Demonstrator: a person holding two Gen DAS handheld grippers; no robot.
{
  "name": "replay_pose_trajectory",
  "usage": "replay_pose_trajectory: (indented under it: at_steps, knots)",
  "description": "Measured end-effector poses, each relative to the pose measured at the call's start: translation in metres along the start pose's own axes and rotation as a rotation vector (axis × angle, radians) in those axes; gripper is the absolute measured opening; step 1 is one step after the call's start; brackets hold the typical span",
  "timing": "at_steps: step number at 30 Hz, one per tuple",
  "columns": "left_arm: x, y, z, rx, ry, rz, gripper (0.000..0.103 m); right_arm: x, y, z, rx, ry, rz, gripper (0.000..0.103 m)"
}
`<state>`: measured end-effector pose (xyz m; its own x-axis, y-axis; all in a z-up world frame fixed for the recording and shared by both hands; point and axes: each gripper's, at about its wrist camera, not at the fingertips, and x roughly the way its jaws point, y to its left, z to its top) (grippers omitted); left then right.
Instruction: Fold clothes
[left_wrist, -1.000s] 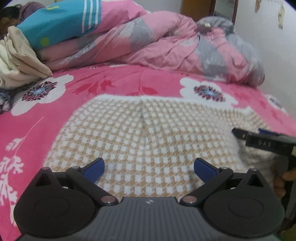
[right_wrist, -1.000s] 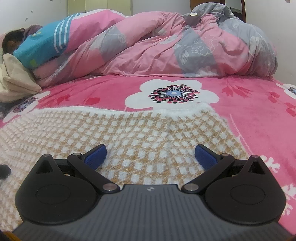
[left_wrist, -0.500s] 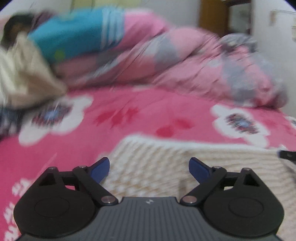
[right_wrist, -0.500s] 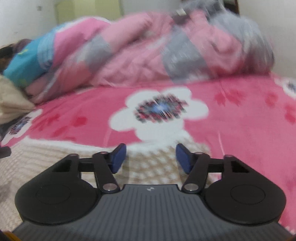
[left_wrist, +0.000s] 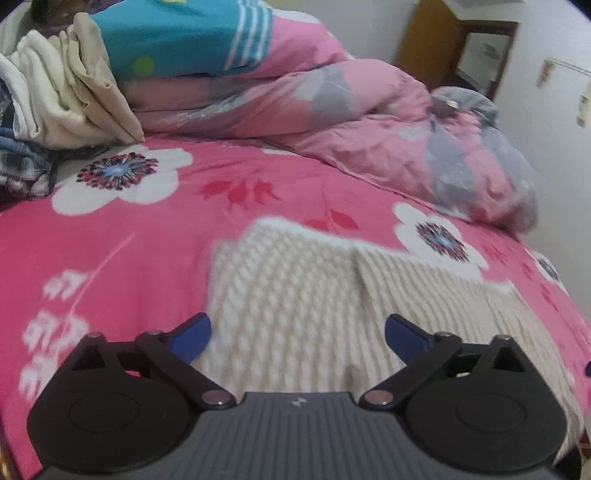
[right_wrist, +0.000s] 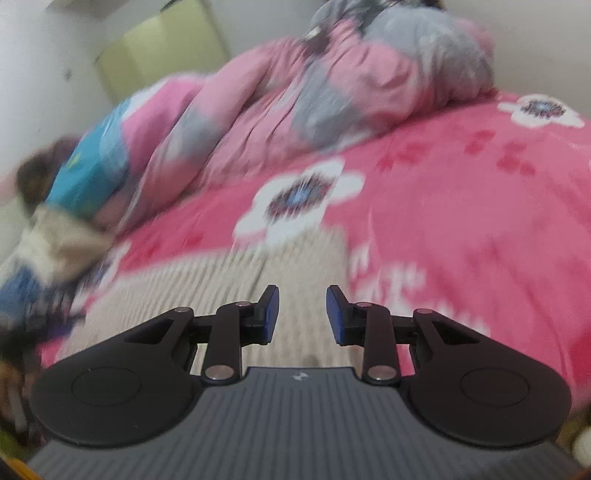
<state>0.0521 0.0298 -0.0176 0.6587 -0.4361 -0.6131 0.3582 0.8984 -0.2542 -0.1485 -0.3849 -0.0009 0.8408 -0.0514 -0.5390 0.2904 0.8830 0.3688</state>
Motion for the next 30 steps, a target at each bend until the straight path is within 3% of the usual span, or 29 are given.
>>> replay_pose_trajectory:
  at_steps: [5, 7, 10, 12, 14, 16, 17, 19, 20, 21, 26, 30]
  knots:
    - [-0.010, -0.004, -0.024, 0.060, 0.043, 0.068, 0.100, 0.002, -0.020, -0.051, 0.043, 0.115, -0.135, 0.030]
    - [-0.023, -0.005, -0.028, 0.068, 0.021, 0.049, 0.101, -0.015, -0.015, -0.052, 0.054, 0.071, -0.091, 0.030]
    - [-0.033, -0.008, -0.038, 0.076, 0.017, 0.031, 0.101, -0.034, 0.011, -0.055, -0.074, 0.028, -0.060, 0.030]
    - [-0.032, -0.012, -0.046, 0.096, 0.031, 0.051, 0.101, -0.026, 0.015, -0.063, -0.118, 0.072, -0.053, 0.030]
    - [-0.037, -0.016, -0.051, 0.123, 0.027, 0.077, 0.101, -0.015, 0.014, -0.070, -0.121, 0.122, -0.114, 0.033]
    - [-0.044, -0.016, -0.054, 0.128, 0.013, 0.080, 0.101, -0.018, 0.021, -0.068, -0.138, 0.117, -0.156, 0.035]
    - [-0.048, -0.015, -0.056, 0.123, 0.005, 0.077, 0.101, -0.026, 0.031, -0.065, -0.170, 0.087, -0.162, 0.038]
    - [-0.054, -0.013, -0.059, 0.107, -0.002, 0.072, 0.101, -0.040, 0.054, -0.056, -0.222, 0.005, -0.134, 0.061]
    - [-0.056, -0.011, -0.060, 0.100, -0.004, 0.069, 0.101, -0.041, 0.064, -0.052, -0.222, -0.034, -0.097, 0.083]
    - [-0.059, -0.010, -0.061, 0.094, -0.005, 0.066, 0.101, -0.040, 0.074, -0.049, -0.220, -0.069, -0.059, 0.097]
    - [-0.067, -0.013, -0.064, 0.107, 0.005, 0.085, 0.102, 0.024, 0.124, -0.040, -0.214, -0.068, 0.009, 0.098]
    - [-0.069, -0.013, -0.064, 0.089, 0.014, 0.091, 0.103, 0.071, 0.156, -0.037, -0.245, -0.082, -0.036, 0.101]
